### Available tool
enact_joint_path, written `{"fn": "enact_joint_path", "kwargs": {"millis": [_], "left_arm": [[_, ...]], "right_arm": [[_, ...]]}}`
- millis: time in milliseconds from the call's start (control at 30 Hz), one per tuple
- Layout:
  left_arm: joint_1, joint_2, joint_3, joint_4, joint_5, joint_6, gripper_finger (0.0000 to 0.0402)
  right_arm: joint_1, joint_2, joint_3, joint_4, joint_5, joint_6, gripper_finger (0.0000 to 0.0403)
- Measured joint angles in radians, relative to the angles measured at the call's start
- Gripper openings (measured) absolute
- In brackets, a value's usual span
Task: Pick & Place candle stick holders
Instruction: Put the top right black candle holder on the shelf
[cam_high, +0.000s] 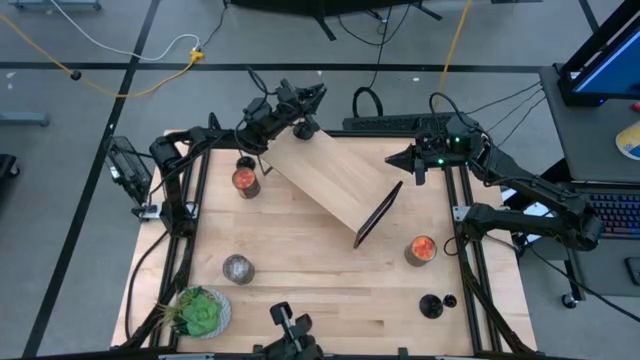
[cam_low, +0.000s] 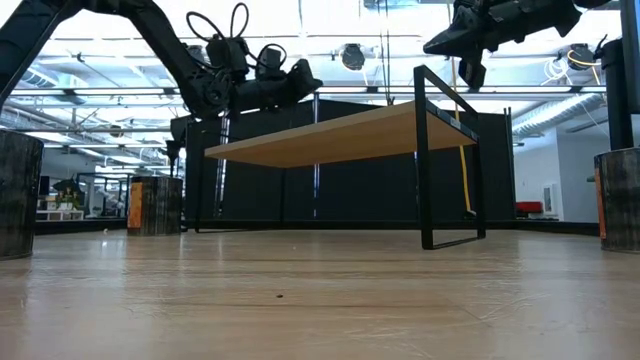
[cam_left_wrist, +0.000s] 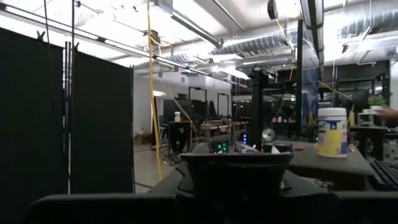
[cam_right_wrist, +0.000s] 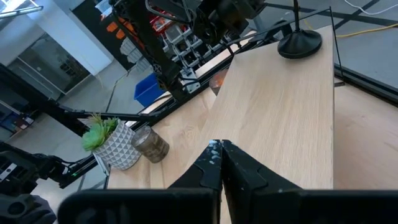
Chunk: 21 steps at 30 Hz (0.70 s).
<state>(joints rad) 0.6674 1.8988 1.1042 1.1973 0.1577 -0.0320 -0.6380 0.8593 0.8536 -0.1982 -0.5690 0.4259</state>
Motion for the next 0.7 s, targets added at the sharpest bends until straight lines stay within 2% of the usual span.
{"fn": "enact_joint_path", "kwargs": {"millis": [300, 700], "left_arm": [[0.000, 0.000, 0.000, -0.029, -0.009, -0.029, 0.0111], [-0.001, 0.000, 0.000, -0.028, -0.010, -0.095, 0.0117]], "right_arm": [[0.000, 0.000, 0.000, 0.000, -0.003, 0.000, 0.0000], [0.000, 0.000, 0.000, 0.000, -0.003, 0.000, 0.0000]]}}
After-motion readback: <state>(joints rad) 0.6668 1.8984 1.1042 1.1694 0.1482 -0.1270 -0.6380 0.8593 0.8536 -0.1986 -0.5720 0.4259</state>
